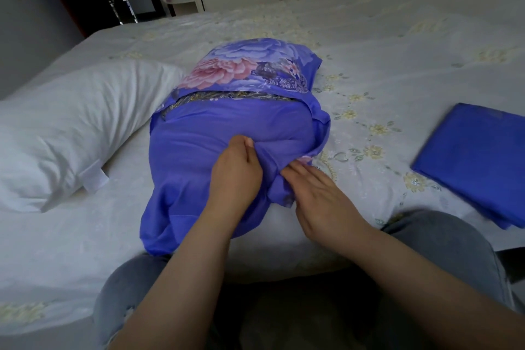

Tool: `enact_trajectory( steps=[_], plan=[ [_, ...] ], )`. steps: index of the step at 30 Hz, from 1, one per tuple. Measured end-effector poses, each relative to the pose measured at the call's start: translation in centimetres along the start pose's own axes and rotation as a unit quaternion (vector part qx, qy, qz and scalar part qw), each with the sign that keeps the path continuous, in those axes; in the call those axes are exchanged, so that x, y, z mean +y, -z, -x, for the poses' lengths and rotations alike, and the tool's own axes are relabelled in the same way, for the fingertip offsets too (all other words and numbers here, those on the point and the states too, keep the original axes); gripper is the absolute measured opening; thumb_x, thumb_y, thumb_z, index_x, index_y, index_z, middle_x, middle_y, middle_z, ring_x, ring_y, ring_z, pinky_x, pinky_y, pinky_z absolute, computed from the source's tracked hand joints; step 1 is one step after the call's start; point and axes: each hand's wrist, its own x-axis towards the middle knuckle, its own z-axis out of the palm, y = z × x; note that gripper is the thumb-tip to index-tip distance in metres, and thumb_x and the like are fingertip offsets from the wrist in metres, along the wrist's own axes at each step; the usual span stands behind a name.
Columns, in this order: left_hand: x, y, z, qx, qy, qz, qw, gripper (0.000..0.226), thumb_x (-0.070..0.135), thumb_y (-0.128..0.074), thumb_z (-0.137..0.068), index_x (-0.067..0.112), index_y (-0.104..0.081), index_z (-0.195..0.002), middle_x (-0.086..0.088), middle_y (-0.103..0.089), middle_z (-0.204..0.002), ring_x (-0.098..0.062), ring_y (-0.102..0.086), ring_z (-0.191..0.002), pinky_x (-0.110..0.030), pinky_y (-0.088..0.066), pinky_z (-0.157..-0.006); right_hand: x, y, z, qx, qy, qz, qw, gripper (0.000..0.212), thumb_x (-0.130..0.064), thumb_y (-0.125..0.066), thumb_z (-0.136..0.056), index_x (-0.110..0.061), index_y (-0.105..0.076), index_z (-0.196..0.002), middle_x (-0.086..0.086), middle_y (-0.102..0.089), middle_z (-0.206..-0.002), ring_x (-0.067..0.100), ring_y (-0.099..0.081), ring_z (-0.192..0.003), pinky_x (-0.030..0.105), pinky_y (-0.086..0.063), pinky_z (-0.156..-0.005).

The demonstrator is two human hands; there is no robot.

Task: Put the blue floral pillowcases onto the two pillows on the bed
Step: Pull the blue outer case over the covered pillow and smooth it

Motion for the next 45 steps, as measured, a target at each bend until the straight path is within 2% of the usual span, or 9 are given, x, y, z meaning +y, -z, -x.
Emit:
enact_trajectory(
  steps=[5,10,16,23,27,33,36,40,45],
  plan=[
    [-0.4,-0.2,0.0,0.034,-0.006,0.062,0.997,0.023,0.02,-0.032,-0.101,0.01,-0.043,-0.084,-0.002,-0.05,-0.073,-0.026,-0.047,-0.072,-0.035,-0.03,-0.062,0.6,-1.4,-0.3,0.006,0.078,0.03,0.996,0.061,-0.007,-0.041,-0.084,0.0,-0.026,-0.143,0.015,-0.039,-0.145,0.026,-0.027,-0.139,0.04,-0.018,-0.116],
    [-1.2,0.0,-0.5,-0.038,-0.005,0.058,0.998,0.023,0.018,-0.035,-0.101,0.008,-0.045,-0.082,0.0,-0.049,-0.07,-0.022,-0.045,-0.07,-0.03,-0.027,-0.06,0.8,-1.4,-1.9,-0.013,0.067,0.031,0.997,0.066,-0.016,-0.04,-0.085,-0.006,-0.018,-0.147,0.0,-0.017,-0.152,0.014,-0.015,-0.143,0.034,-0.013,-0.115],
    [-1.9,-0.2,-0.7,-0.012,-0.007,0.089,0.996,0.028,0.019,-0.035,-0.101,0.006,-0.046,-0.078,0.003,-0.046,-0.066,-0.016,-0.041,-0.063,-0.032,-0.032,-0.061,0.5,-0.4,-2.6,-0.033,0.002,0.043,0.999,0.061,-0.03,-0.047,-0.085,-0.007,-0.039,-0.141,0.006,-0.045,-0.144,0.015,-0.037,-0.135,0.031,-0.021,-0.114],
    [-1.8,-0.6,-2.1,-0.046,0.019,0.113,0.992,0.03,0.022,-0.036,-0.101,0.011,-0.046,-0.075,0.004,-0.045,-0.065,-0.014,-0.041,-0.063,-0.033,-0.038,-0.067,1.6,0.5,-4.3,-0.045,0.069,0.133,0.988,0.058,-0.05,-0.069,-0.071,-0.011,-0.06,-0.114,0.002,-0.067,-0.109,0.02,-0.061,-0.105,0.037,-0.04,-0.097],
    [-1.2,-0.8,-2.0,-0.022,-0.056,-0.025,0.998,0.023,0.022,-0.034,-0.101,0.01,-0.047,-0.087,-0.002,-0.052,-0.074,-0.026,-0.048,-0.071,-0.038,-0.038,-0.065,1.5,-0.1,-6.6,-0.065,0.091,0.15,0.982,0.036,-0.037,-0.078,-0.06,-0.013,-0.062,-0.081,0.002,-0.064,-0.068,0.023,-0.061,-0.065,0.039,-0.047,-0.077],
    [-2.6,-1.6,-1.7,0.009,-0.246,-0.235,0.94,0.024,0.028,-0.039,-0.085,0.015,-0.058,-0.081,-0.007,-0.054,-0.064,-0.03,-0.057,-0.054,-0.025,-0.031,-0.038,3.4,0.9,-4.9,-0.11,0.167,0.135,0.97,0.025,-0.039,-0.068,-0.066,-0.018,-0.055,-0.071,-0.002,-0.059,-0.058,0.021,-0.057,-0.056,0.035,-0.041,-0.068],
    [-2.5,-1.0,-2.5,0.043,-0.232,-0.226,0.945,0.025,0.035,-0.044,-0.091,0.015,-0.059,-0.088,-0.006,-0.058,-0.071,-0.028,-0.06,-0.069,-0.028,-0.037,-0.044,5.6,2.8,-3.1,-0.059,0.185,0.148,0.97,0.01,-0.023,-0.049,-0.073,-0.016,-0.056,-0.074,0.0,-0.059,-0.061,0.022,-0.056,-0.058,0.033,-0.029,-0.067],
    [-3.6,0.4,-4.9,-0.001,-0.12,-0.148,0.982,0.036,0.05,-0.047,-0.091,0.023,-0.049,-0.114,0.0,-0.057,-0.104,-0.023,-0.054,-0.1,-0.033,-0.037,-0.065,9.1,5.5,-2.0,0.065,0.17,0.188,0.965,0.023,-0.003,-0.036,-0.089,-0.012,-0.056,-0.081,0.003,-0.057,-0.067,0.024,-0.056,-0.063,0.035,-0.032,-0.073],
    [-0.1,0.2,-5.9,0.026,-0.165,-0.248,0.954,0.075,0.071,-0.028,-0.082,0.021,-0.042,-0.135,-0.004,-0.042,-0.134,-0.028,-0.041,-0.12,-0.041,-0.044,-0.084,6.7,3.1,-0.4,0.137,0.112,0.166,0.97,0.023,-0.005,-0.031,-0.092,-0.015,-0.052,-0.094,0.004,-0.066,-0.09,0.022,-0.057,-0.089,0.035,-0.031,-0.081]
  ],
)
